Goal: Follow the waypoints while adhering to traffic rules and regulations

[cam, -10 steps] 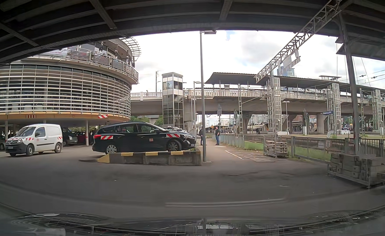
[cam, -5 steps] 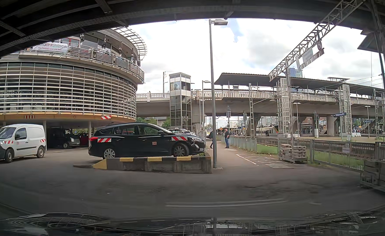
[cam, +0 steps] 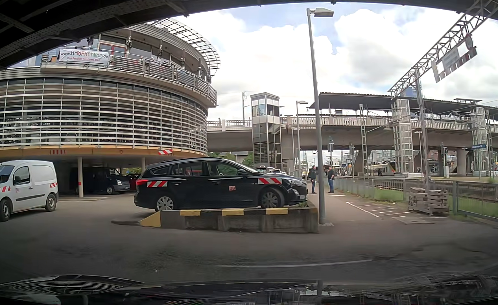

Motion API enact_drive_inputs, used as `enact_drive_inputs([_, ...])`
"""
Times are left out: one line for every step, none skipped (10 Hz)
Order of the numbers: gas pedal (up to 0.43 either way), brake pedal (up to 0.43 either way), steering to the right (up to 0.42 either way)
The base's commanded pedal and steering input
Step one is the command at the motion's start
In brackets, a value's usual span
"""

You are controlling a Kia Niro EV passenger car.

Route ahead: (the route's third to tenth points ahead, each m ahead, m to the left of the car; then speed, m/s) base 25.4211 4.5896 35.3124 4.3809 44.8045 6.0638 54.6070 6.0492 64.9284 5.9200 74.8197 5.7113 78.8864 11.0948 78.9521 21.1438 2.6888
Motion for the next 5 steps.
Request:
enact_drive_inputs([0.0, 0.055, -0.464])
enact_drive_inputs([0.0, 0.073, -0.51])
enact_drive_inputs([0.0, 0.085, -0.543])
enact_drive_inputs([0.0, 0.091, -0.578])
enact_drive_inputs([0.0, 0.104, -0.61])
